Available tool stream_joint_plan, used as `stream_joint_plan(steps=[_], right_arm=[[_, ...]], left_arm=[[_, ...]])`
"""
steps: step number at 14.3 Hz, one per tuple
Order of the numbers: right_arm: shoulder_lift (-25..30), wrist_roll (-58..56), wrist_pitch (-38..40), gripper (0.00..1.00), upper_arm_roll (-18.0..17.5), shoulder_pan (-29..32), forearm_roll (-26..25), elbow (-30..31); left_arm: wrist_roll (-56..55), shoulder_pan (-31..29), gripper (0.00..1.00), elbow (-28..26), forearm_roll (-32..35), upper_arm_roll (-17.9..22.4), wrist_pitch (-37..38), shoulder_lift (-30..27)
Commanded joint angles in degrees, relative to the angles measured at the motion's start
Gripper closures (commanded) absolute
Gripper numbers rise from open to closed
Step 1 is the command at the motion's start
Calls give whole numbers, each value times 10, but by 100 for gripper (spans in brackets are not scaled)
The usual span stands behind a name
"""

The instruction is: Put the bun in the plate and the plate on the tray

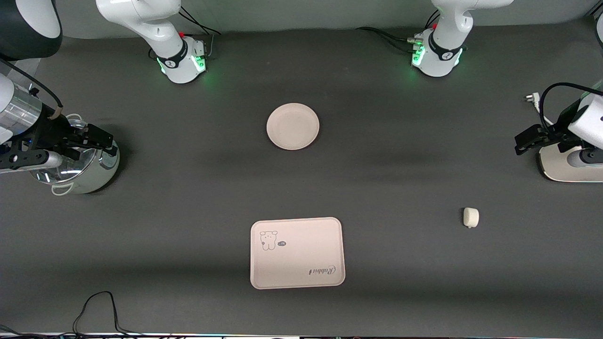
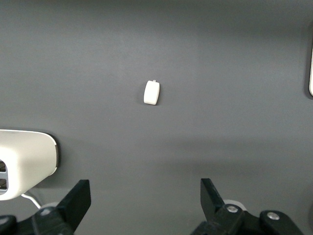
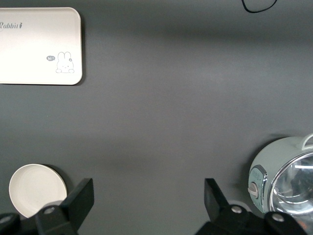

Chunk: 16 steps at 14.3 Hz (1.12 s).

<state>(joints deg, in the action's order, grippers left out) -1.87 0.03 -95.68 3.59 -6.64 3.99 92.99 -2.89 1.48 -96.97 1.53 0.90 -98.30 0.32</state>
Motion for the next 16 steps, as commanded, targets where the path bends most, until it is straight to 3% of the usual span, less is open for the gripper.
stream_joint_plan(steps=[1, 6, 14, 16], right_arm=[[-6, -8, 10, 0, 5, 4, 8, -12], [-11, -7, 9, 0, 5, 6, 8, -18], [-30, -8, 10, 0, 7, 18, 8, -29], [-35, -10, 10, 0, 7, 20, 8, -29]], left_arm=[[11, -2, 0, 2, 1, -2, 7, -6], [11, -3, 0, -5, -1, -1, -6, 15], [10, -3, 0, -11, 10, -1, -250, 249], [10, -4, 1, -28, 10, -1, -307, 281]])
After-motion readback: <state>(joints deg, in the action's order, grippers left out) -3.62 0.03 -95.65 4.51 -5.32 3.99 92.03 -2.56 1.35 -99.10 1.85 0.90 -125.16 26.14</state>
